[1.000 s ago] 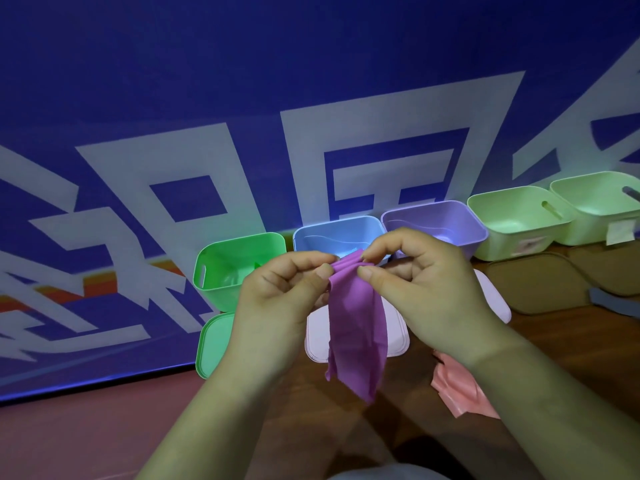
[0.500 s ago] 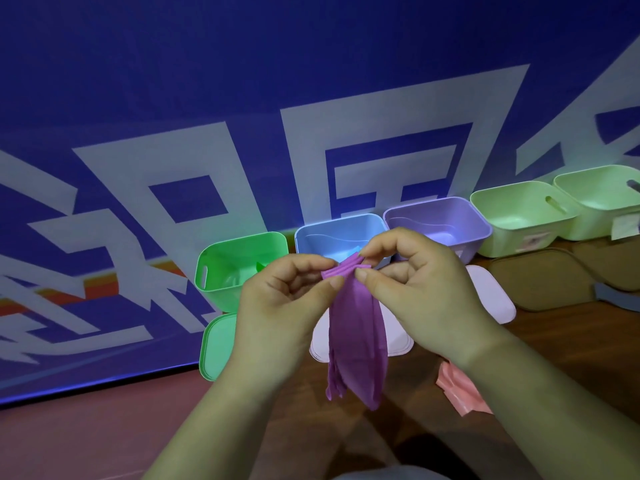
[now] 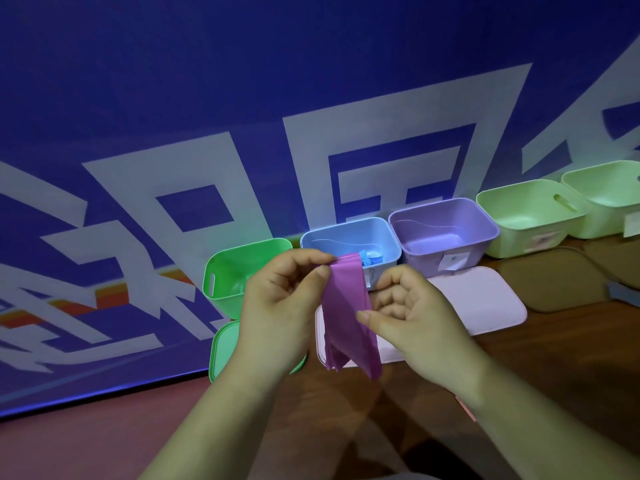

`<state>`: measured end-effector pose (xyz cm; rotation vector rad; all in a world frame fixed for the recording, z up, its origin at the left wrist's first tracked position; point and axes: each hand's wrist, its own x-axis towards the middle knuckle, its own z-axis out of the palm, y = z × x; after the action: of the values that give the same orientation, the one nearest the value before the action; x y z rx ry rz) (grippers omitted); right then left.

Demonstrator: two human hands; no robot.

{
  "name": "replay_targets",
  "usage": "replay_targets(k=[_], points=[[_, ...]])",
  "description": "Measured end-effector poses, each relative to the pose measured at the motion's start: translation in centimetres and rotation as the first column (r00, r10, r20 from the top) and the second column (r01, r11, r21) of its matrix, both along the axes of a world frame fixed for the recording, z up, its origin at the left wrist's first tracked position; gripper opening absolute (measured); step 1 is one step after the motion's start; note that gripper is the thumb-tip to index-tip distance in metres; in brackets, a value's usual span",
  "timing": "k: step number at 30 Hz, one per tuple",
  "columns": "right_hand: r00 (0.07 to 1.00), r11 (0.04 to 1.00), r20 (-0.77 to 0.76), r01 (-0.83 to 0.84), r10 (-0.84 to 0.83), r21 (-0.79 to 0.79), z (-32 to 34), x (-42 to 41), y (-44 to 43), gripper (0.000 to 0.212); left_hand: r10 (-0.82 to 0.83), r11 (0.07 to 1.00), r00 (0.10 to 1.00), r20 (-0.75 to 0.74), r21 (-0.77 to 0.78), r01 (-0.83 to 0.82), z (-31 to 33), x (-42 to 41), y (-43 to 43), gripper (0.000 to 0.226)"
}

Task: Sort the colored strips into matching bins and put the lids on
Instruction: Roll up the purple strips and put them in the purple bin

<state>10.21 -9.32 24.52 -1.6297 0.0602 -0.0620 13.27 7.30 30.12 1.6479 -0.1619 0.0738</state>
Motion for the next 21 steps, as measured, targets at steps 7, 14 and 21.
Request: replay_targets(k=[7,14,21], points=[[0.985,0.987,-0.147,-0.107,0.09,-0.117,-5.1,-0.3,-0.3,0.029,0.066,0.997,0.996,-0.052,-0.025,-0.068,0.5,0.8,-0.5,0.017],[0.958,0.977,-0.253,-0.174,0.138,-0.126,-9.2,-0.8,-0.8,0.019,0.114,0.992,0.99,-0.085,-0.046,-0.118,0.3,1.4,-0.6,0.017],[0.953,0.975,-0.269,-0.179,0.139,-0.129,-11.3,-0.9,-2.2,0.017,0.161,0.985,0.981,-0.112,-0.047,-0.167,-0.4,2.5,-0.3,0.015]])
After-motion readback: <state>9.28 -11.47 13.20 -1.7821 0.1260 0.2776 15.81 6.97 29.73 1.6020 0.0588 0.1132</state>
